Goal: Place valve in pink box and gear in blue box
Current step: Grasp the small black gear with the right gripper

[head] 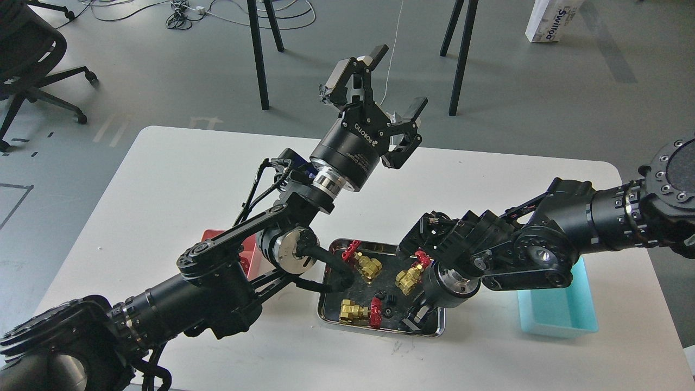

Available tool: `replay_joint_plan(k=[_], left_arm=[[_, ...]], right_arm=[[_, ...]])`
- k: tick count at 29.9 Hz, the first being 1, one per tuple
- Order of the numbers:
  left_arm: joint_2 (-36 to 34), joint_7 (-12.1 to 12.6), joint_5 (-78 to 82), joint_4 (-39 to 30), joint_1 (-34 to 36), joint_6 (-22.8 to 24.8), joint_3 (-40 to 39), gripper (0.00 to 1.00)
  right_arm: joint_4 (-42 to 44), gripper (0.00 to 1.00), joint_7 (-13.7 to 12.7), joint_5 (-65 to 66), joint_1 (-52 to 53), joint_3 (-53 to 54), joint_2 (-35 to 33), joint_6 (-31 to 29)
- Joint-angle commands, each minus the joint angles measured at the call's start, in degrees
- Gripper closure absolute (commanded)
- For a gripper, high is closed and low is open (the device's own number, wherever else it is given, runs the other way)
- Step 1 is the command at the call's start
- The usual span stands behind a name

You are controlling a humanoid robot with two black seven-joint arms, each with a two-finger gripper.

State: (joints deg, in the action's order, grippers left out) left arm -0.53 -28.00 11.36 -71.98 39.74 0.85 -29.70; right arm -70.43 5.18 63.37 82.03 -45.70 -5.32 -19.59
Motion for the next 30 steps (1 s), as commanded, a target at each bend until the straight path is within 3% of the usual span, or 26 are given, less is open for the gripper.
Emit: replay_joint_plan(k=[1,22,30], left_arm=[[-0.1,0.0,0.1,0.0,0.0,0.3,0.1,0.01],[-0.3,0.0,0.1,0.0,-0.1,0.5,0.1,0.01],[-0.3,0.0,0.1,0.1,-0.1,0.5,0.1,0.01]], right_arm=[[0.5,0.51,-0.1,-0.1,0.0,0.0,0.2,0.0],[2.8,0.58,-1.0,-0.3,-2.0,0.0,2.6,1.4],[2.6,0.69,-1.0,-0.3,-2.1,-0.1,2.4,1.3]])
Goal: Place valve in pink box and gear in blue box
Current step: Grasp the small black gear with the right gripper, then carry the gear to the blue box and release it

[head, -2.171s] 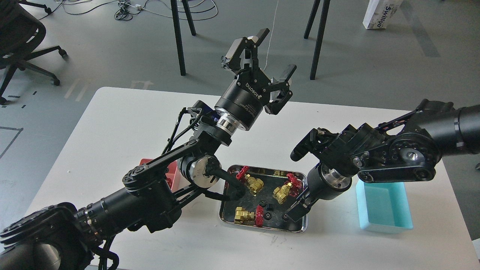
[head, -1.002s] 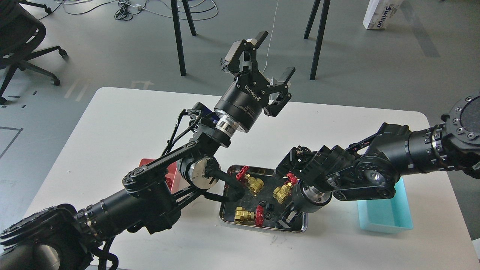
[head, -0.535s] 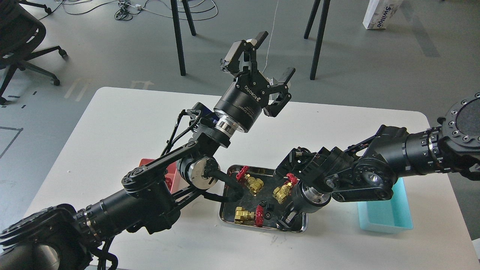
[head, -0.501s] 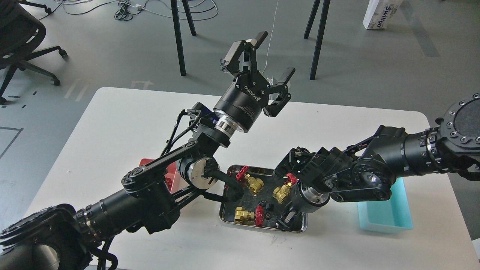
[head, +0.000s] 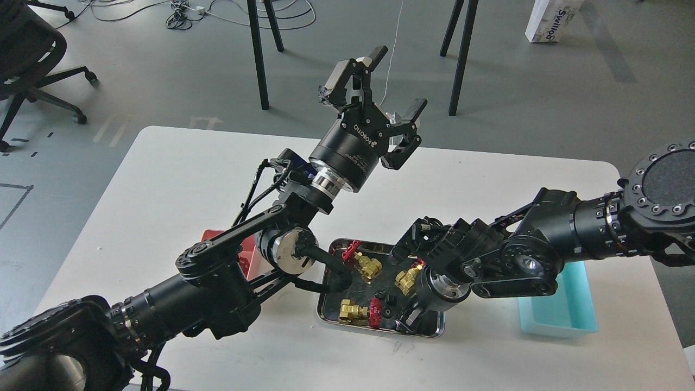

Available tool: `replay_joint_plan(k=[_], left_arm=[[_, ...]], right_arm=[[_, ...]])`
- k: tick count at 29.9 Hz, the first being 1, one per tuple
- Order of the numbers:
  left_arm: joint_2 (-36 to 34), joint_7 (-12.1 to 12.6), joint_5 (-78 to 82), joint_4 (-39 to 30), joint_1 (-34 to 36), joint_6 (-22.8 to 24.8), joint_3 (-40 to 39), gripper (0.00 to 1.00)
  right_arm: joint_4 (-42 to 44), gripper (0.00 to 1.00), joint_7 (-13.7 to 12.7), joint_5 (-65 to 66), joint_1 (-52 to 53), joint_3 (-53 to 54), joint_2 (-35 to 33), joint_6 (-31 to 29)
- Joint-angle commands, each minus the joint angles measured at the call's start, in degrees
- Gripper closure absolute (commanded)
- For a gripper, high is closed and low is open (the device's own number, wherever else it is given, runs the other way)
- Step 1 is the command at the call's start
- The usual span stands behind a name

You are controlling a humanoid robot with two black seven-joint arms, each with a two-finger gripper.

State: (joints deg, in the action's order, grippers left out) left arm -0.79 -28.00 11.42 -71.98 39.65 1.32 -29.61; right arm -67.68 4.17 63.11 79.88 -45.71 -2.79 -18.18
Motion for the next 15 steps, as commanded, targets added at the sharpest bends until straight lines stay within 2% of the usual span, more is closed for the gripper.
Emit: replay_joint_plan(k=[1,4,15], left_arm=[[0.0,0.0,0.0,0.1,0.0,0.0,0.0,0.01],[0.0,0.0,0.0,0.1,0.0,0.0,0.0,0.01],[0.0,0.0,0.0,0.2,0.0,0.0,0.0,0.01]], right_arm=[[-0.2,0.73,0.0,0.0,0.0,-0.1,-0.2,-0.1],[-0.2,0.83,0.0,-0.3,-0.1,-0.7,-0.2,0.0],[-2.4,0.85,0.2,-1.7,4.0,0.1,-3.8,0.0]])
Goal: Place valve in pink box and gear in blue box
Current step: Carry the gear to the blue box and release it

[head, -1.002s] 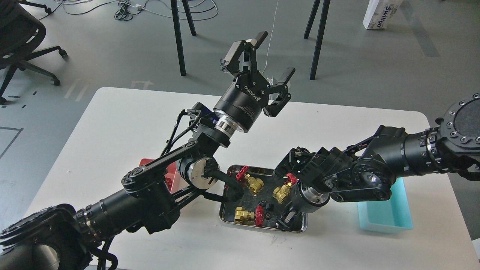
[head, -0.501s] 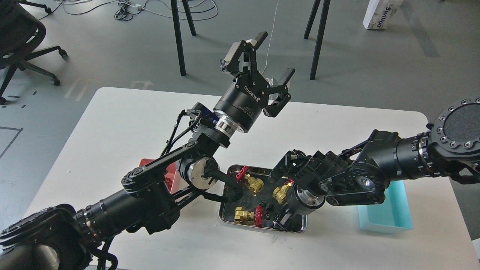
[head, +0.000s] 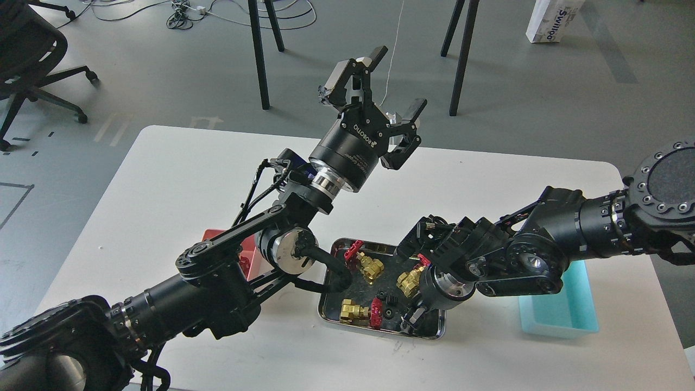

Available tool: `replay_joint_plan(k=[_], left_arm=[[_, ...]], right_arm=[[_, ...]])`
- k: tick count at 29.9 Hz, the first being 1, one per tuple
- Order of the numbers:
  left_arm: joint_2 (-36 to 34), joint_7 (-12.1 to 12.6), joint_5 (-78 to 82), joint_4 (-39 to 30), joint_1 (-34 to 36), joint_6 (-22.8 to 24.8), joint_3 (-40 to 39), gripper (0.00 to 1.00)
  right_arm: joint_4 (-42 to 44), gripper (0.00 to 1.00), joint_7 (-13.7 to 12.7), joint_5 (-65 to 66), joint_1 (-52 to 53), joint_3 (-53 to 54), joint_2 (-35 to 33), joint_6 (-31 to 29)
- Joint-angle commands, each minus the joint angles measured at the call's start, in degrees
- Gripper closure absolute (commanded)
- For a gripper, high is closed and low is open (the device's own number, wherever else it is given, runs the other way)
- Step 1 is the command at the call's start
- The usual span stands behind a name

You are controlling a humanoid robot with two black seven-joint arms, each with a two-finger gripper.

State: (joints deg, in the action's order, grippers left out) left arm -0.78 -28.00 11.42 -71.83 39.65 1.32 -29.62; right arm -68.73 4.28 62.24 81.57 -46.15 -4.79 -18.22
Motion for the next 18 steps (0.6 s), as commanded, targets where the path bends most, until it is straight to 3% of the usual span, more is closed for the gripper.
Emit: replay_joint_plan(k=[1,7,12,18], left_arm=[[0.0,0.0,0.0,0.0,0.0,0.0,0.0,0.01],[0.0,0.0,0.0,0.2,0.1,0.0,0.0,0.01],[0.0,0.0,0.0,0.2,0.1,0.0,0.0,0.01],[0.1,0.0,0.0,0.4,0.2,0.0,0.0,0.01]], right_arm=[[-2.4,0.85,0.1,-1.1,3.4,0.8,-2.8,0.0],[-8.8,0.85,0.1,-6.3,10.3,5.9,-13.3,-0.2],[-12.4,0.85,-0.2,-5.9,12.6,7.3,-28.7,0.0],[-12.6,0.85,-4.9,-3.4,5.5,7.7,-44.3,7.9]])
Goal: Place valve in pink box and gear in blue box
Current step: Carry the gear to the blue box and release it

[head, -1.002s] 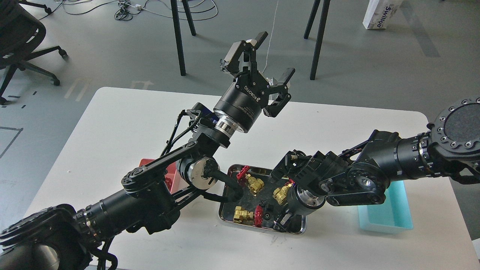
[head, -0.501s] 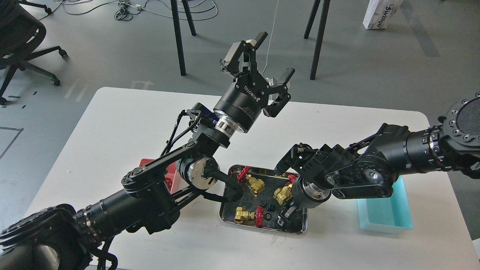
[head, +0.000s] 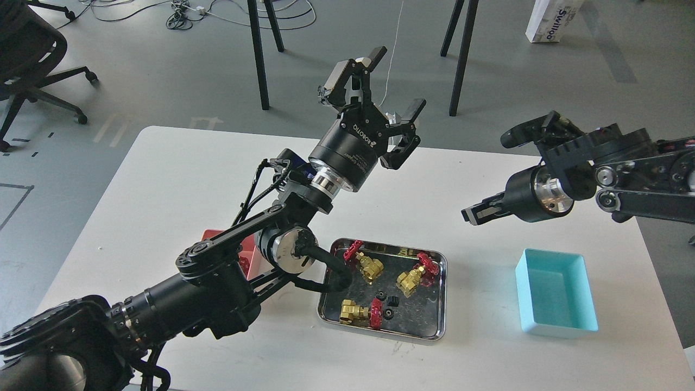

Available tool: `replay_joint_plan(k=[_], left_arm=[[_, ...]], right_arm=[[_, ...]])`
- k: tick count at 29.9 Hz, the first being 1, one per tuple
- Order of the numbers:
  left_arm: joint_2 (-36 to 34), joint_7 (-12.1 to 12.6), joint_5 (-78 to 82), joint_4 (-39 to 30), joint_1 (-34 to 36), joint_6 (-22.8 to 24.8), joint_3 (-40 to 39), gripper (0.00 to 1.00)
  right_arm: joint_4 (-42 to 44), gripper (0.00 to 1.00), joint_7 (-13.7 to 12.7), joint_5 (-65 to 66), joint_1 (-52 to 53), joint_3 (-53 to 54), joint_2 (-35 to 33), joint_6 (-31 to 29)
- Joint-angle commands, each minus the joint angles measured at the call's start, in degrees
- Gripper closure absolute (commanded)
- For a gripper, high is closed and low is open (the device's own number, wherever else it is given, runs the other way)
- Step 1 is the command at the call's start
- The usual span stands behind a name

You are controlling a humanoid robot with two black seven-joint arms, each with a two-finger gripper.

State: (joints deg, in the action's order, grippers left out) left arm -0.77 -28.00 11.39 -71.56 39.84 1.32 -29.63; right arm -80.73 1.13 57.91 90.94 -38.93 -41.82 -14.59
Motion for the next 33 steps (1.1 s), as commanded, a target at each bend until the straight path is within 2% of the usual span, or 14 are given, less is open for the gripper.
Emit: replay_joint_plan(k=[1,6,14,17,20,22,24,28,31,33], left_arm=[[0.1,0.0,-0.1,0.1,0.1,0.0,0.0,0.01],[0.1,0.0,-0.1,0.2,0.2,-0.1,-0.1,0.01],[0.2,0.0,-0.1,0.2,0.2,-0.2,-0.1,0.01],[0.2,0.0,-0.1,0.2,0.2,-0.3,0.0,0.01],[0.2,0.0,-0.1,0.2,0.2,-0.4,-0.1,0.01],[0.2,0.0,-0.1,0.2,0.2,-0.4,-0.1,0.01],[0.2,0.0,-0.1,0.2,0.2,-0.4,-0.1,0.01],[0.2,0.0,-0.1,0.2,0.1,-0.4,-0.2,0.01],[0.0,0.0,0.0,0.2,0.2,-0.7,-0.2,0.01],[-1.1,0.0,0.5,0.2,0.9,0.2,0.2,0.01]], right_arm=[[-0.9,0.85,-1.7,0.9,-4.9,0.9,-9.7,5.1],[-4.6,0.85,-1.6,0.8,-10.0,3.8,-19.3,5.3],[-7.4,0.83,-1.5,0.6,-17.5,8.3,-21.6,5.6],[-7.5,0.67,-1.4,0.4,-18.8,9.3,-21.0,7.6],[-7.7,0.32,-1.3,0.0,-20.6,9.5,-20.5,11.9],[-7.6,0.22,-1.3,0.0,-21.7,9.7,-20.4,13.0],[-7.6,0.07,-0.9,-0.2,-21.9,9.9,-20.4,13.5],[-7.7,0.03,-0.2,-6.0,-21.9,12.5,-20.4,13.5],[-7.3,0.03,0.5,-13.6,-21.9,20.3,-20.5,14.7],[-6.8,0.03,2.2,-21.5,-22.0,26.8,-20.3,16.8]])
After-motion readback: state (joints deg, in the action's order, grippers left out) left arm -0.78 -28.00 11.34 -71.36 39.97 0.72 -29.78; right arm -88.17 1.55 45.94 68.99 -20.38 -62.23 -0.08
